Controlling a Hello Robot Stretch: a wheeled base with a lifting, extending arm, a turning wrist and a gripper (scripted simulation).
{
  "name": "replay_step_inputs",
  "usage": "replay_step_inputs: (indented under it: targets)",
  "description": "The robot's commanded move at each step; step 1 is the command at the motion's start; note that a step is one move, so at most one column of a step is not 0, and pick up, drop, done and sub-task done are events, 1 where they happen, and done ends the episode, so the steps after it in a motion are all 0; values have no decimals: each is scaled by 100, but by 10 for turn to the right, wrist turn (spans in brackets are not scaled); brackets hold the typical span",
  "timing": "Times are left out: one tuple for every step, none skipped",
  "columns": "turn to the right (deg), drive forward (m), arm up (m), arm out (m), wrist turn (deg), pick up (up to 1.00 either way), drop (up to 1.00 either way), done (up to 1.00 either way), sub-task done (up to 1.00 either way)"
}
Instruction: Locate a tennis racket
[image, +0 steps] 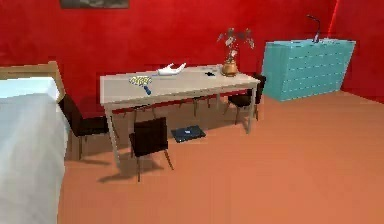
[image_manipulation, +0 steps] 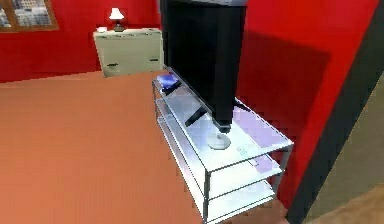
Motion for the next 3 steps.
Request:
replay_step_inputs:
  targets:
    - [0, 35, 0, 0, 0, 0, 0, 0, 0]
    - [-120, 0, 0, 0, 0, 0, 0, 0, 0]
    - [0, 65, 0, 0, 0, 0, 0, 0, 0]
